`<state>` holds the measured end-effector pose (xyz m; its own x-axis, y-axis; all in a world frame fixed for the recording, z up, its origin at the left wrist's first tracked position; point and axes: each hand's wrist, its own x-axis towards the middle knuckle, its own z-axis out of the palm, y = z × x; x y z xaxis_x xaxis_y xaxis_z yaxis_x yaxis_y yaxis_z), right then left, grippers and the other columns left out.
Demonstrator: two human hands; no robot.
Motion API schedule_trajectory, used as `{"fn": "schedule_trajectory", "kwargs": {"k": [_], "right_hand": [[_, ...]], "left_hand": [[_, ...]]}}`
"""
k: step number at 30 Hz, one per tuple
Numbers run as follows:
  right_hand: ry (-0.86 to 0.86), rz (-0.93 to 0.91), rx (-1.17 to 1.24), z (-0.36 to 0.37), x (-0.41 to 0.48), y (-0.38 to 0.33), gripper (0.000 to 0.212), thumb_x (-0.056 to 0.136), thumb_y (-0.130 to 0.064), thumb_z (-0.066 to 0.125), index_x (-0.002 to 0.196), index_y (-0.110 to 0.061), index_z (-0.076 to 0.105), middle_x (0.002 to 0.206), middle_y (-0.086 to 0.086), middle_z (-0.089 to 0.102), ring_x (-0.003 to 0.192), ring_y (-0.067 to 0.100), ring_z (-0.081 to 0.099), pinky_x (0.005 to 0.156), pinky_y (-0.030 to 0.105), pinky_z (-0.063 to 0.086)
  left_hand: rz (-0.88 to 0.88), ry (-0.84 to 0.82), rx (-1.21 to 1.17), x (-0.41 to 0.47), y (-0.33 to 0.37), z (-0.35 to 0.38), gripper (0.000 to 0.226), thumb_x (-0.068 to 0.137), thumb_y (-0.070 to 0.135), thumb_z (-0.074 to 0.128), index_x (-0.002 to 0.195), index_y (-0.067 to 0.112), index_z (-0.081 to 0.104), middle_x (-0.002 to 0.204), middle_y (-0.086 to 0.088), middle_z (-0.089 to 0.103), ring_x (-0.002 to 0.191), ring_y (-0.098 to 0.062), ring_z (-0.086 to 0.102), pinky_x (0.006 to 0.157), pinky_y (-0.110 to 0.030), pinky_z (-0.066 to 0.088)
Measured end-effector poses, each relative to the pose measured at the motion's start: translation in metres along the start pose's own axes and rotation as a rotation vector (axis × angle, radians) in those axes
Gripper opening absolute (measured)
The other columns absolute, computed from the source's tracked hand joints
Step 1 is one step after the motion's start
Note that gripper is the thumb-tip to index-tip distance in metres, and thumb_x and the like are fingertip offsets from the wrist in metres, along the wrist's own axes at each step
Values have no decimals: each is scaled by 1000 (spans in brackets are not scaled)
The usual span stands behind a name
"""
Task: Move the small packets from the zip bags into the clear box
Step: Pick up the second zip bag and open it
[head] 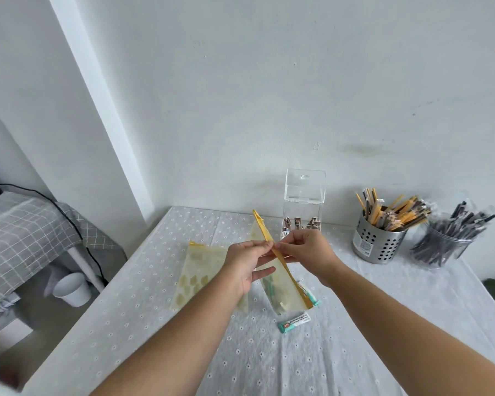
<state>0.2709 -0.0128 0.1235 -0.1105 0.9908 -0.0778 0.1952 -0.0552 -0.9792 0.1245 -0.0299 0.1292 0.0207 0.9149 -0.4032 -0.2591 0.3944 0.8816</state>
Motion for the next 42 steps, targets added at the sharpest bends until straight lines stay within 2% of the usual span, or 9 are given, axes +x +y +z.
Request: {"fn": "schedule_trajectory", "kwargs": {"k": [6, 12, 15, 22, 26, 31, 35, 40, 42], "right_hand": [[-36, -2, -72, -2, 1, 0, 16, 90, -6, 59, 75, -4, 65, 75, 11, 69, 67, 17, 67, 64, 25, 59], [-59, 36, -81, 6, 6, 2, 24, 96, -7, 48, 73, -9, 56, 76, 10, 63, 75, 22, 63, 81, 37, 58], [-57, 99, 42, 3, 8, 1, 26, 98, -7, 43, 75, -4, 55, 74, 11, 59, 69, 20, 62, 74, 31, 59], [-74, -2, -68, -3, 5, 0, 10, 93, -16, 56, 87, -11, 61, 83, 5, 64, 73, 11, 62, 63, 22, 52], [47, -24, -97, -1, 10, -8, 21, 85, -29, 68, 90, -10, 61, 73, 0, 64, 68, 13, 63, 58, 26, 51], [150, -20, -68, -1, 14, -13, 22, 85, -24, 68, 90, -3, 63, 73, 4, 65, 64, 14, 64, 55, 27, 51], [151, -13, -34, -4, 15, -9, 14, 89, -15, 62, 77, -8, 62, 69, 4, 63, 64, 15, 62, 55, 26, 51], [99, -18, -51, -2, 14, -6, 20, 90, -13, 58, 72, -8, 61, 63, 3, 64, 61, 16, 59, 65, 33, 53], [76, -26, -60, 1, 11, -7, 20, 92, -13, 54, 74, -7, 59, 65, 4, 62, 60, 15, 57, 62, 30, 50]], "left_hand": [[13, 20, 58, 3, 0, 6, 1, 83, 10, 68, 83, 9, 68, 80, -8, 73, 74, -14, 71, 53, -27, 57], [20, 30, 31, 7, 0, 9, 9, 86, 5, 64, 78, 8, 65, 72, -7, 72, 67, -15, 69, 59, -23, 56], [20, 35, -7, 8, 1, 7, 12, 87, 4, 62, 76, 8, 65, 68, -7, 70, 64, -16, 68, 60, -25, 57], [101, -11, 273, 7, 10, 3, 5, 86, 11, 66, 82, 8, 67, 77, -4, 72, 61, -10, 70, 53, -25, 57], [178, -48, 437, 5, 12, 4, 6, 84, 14, 69, 80, 10, 69, 75, -2, 72, 61, -6, 69, 54, -24, 56], [197, -91, 532, 3, 11, 6, 7, 84, 12, 68, 78, 12, 69, 74, -4, 72, 67, -9, 70, 57, -25, 56], [194, -123, 570, 2, 9, 4, 3, 84, 11, 68, 82, 9, 68, 73, -1, 70, 61, -5, 68, 58, -26, 58], [251, -7, 581, 1, 9, 10, 12, 83, 23, 69, 80, 12, 66, 70, 3, 68, 58, -6, 66, 55, -28, 57], [297, 7, 566, 1, 10, 12, 14, 85, 23, 67, 77, 13, 66, 71, 0, 68, 60, -9, 66, 58, -31, 59]]}}
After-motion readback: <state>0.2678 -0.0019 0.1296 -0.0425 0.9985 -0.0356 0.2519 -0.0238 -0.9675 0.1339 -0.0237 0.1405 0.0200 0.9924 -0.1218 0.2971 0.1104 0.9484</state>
